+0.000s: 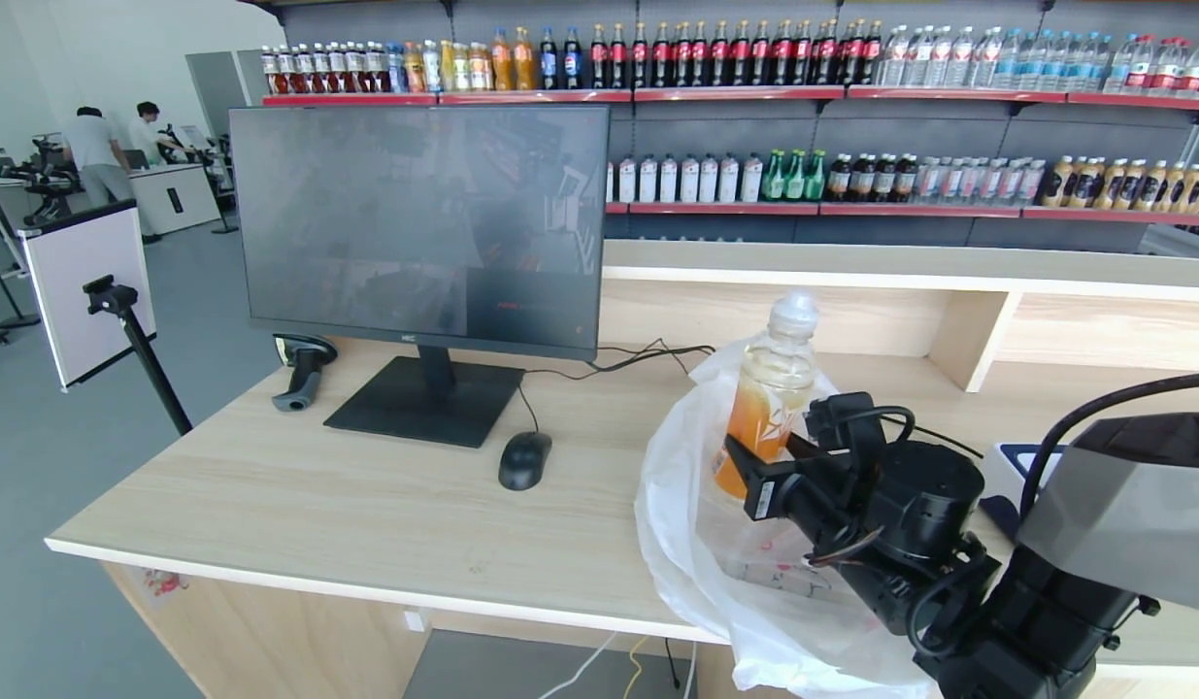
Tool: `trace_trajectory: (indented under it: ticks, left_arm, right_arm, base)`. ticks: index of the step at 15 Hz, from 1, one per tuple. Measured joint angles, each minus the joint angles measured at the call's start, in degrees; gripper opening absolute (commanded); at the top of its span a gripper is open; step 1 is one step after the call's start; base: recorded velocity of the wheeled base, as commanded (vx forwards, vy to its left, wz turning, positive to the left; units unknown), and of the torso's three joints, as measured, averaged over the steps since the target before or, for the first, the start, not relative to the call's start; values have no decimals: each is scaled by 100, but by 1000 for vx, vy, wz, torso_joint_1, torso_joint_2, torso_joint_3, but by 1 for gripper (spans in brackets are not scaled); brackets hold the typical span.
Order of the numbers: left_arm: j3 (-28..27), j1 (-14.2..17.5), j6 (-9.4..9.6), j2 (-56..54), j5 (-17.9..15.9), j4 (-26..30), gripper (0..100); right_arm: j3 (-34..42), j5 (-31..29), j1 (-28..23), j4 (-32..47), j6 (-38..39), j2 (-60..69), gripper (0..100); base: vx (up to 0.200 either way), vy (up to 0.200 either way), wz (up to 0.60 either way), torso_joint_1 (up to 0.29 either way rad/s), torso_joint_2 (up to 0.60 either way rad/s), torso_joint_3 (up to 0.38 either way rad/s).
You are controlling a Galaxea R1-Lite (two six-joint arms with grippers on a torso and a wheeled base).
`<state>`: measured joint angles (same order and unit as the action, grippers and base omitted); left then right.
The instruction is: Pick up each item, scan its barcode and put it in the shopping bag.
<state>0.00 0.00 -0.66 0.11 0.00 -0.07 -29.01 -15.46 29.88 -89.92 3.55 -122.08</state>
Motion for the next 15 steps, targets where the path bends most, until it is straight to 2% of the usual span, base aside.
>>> trace_trajectory:
  ticks: [6, 15]
  left_arm:
    - [0, 0, -2, 0, 0, 0, 100]
    - [0, 0, -2, 0, 0, 0, 100]
  right_arm:
    - [82, -2, -1, 1, 6, 41, 100]
    - [877, 0, -1, -5, 72, 872, 100]
  base:
    - [0, 0, 0, 0, 0, 0]
    - [0, 0, 0, 0, 0, 0]
